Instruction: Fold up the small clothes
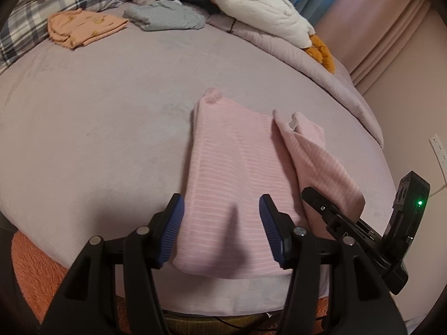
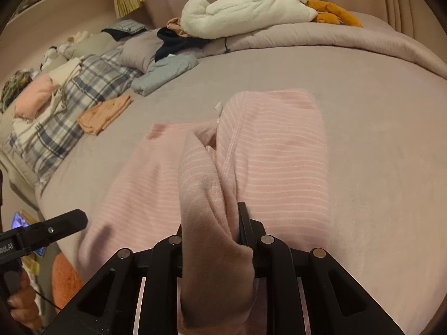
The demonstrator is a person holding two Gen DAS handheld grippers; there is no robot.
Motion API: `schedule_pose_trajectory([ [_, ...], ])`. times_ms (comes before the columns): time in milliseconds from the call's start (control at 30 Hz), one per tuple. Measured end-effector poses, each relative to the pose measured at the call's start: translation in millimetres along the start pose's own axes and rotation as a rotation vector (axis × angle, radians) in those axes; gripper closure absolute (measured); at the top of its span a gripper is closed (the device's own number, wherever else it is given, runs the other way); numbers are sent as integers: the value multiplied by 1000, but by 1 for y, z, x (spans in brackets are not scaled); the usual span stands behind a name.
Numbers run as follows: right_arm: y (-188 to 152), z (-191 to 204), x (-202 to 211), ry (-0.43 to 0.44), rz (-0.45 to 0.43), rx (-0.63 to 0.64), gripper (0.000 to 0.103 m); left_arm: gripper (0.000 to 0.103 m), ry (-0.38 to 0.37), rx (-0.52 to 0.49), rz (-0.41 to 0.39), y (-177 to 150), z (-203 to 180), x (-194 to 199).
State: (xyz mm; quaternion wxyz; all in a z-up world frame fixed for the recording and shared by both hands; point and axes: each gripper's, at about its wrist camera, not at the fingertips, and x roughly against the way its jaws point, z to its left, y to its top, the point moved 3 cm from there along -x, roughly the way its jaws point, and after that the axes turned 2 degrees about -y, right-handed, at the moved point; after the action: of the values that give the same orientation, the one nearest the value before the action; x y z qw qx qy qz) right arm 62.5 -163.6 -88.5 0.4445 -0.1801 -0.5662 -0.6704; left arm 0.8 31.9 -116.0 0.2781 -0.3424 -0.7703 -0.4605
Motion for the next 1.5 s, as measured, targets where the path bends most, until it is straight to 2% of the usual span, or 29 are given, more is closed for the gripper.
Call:
schedule_pose_trajectory([
  [133,0,0,7,15,-10,-8,78,40,-44,-25,-13,7,-12,4],
  [267,-2,3,20,67,-23,-2,63,35,-101,-44,-18,16,-24,5],
  [333,-4,5,28,85,-32,6,61,28,-136,-59,-13,19,-30,2],
  [400,-5,4,34,98,-39,1,49,27,-186,-69,16,21,-37,-5],
  [433,-6,2,37,104,-45,-5,40,27,-203,-67,36,21,-39,-9],
  [467,-7,-1,42,106,-58,-12,37,27,-217,-63,53,22,-41,-12],
  [633,-14,-15,53,84,-73,-26,35,25,-265,-64,97,26,-52,-26],
  [700,-18,-22,56,51,-70,-35,31,25,-280,-68,112,28,-57,-30],
  [800,-24,-31,59,17,-72,-43,31,21,-316,-90,131,29,-68,-39],
  [967,-27,-52,56,-32,-70,-119,30,21,-296,-130,222,20,-88,-72],
  [1133,-31,-60,54,-60,-65,-151,31,24,-280,-136,271,14,-98,-97],
  [1233,-31,-61,52,-64,-62,-158,30,30,-280,-152,288,10,-103,-107],
  [1367,-33,-64,50,-55,-61,-177,30,46,-267,-171,307,5,-111,-116],
  [1433,-33,-65,49,-54,-60,-186,30,66,-246,-192,296,4,-114,-119],
  [1500,-35,-65,48,-54,-55,-193,30,79,-219,-212,289,3,-114,-120],
])
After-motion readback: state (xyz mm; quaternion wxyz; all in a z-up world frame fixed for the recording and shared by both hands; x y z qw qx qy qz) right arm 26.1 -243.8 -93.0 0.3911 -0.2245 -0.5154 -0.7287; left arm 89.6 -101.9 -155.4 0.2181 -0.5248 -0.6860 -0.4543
